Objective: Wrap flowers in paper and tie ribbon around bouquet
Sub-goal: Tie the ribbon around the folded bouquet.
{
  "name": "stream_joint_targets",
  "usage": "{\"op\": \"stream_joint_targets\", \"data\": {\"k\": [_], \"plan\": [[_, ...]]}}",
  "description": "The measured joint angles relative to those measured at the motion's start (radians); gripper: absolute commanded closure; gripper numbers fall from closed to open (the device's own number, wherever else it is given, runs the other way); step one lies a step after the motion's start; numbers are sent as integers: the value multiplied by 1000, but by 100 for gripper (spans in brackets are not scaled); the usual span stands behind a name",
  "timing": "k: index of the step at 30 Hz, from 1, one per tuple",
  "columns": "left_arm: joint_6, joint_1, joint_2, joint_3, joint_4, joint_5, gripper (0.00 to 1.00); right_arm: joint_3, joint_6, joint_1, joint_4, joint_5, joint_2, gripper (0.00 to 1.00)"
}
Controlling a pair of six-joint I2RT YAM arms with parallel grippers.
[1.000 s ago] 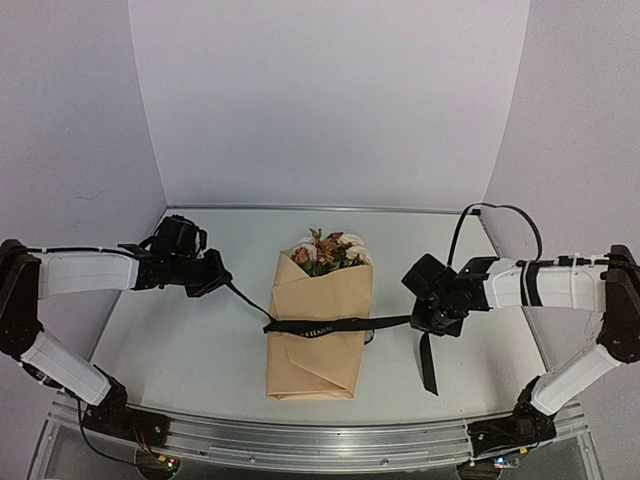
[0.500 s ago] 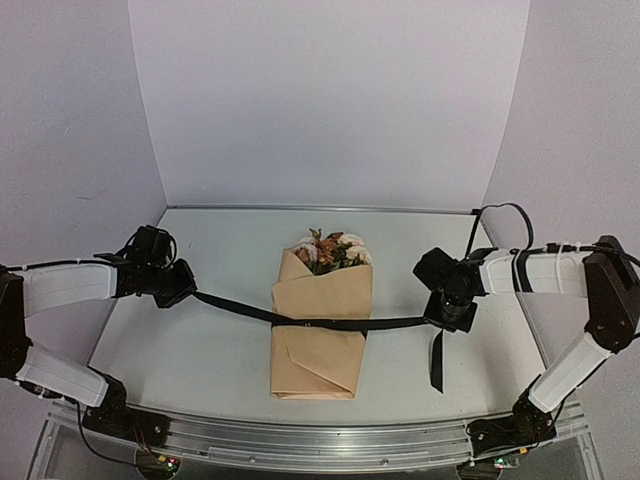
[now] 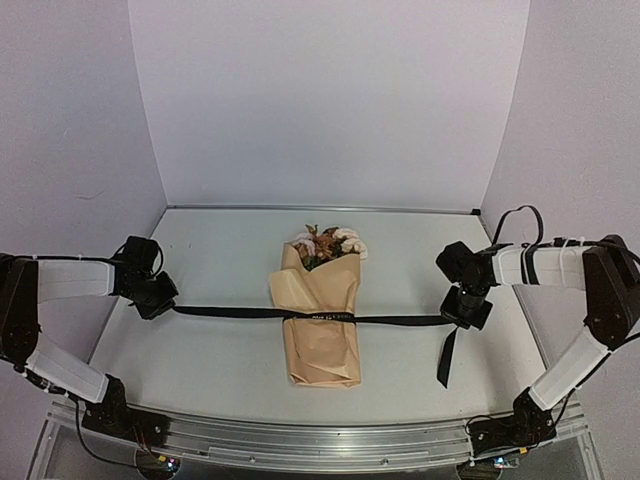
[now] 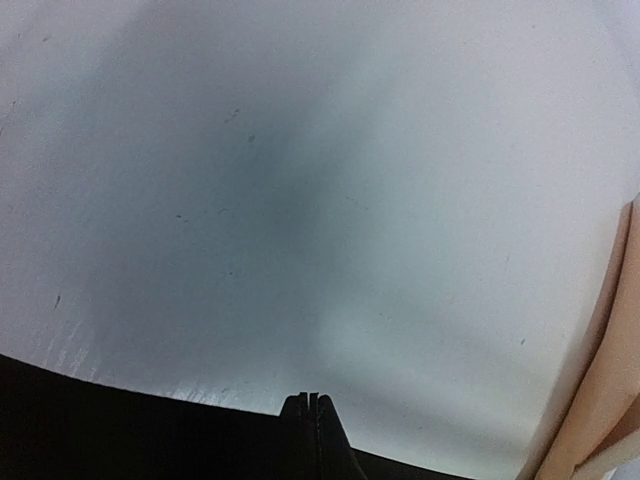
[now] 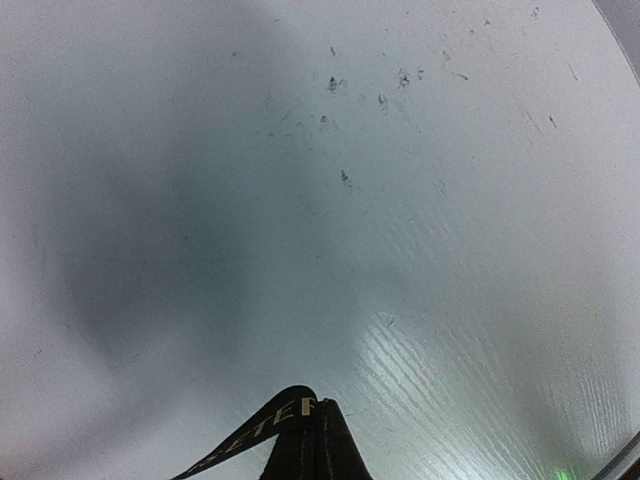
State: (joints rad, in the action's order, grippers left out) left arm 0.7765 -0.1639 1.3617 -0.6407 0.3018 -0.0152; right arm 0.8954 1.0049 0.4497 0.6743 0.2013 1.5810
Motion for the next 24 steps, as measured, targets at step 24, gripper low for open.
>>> {"op": "stream_joint_targets", "data": {"k": [24], "plan": [[-13, 442, 13, 76, 39, -72, 100, -163, -33, -528, -88, -348, -210, 100]]}}
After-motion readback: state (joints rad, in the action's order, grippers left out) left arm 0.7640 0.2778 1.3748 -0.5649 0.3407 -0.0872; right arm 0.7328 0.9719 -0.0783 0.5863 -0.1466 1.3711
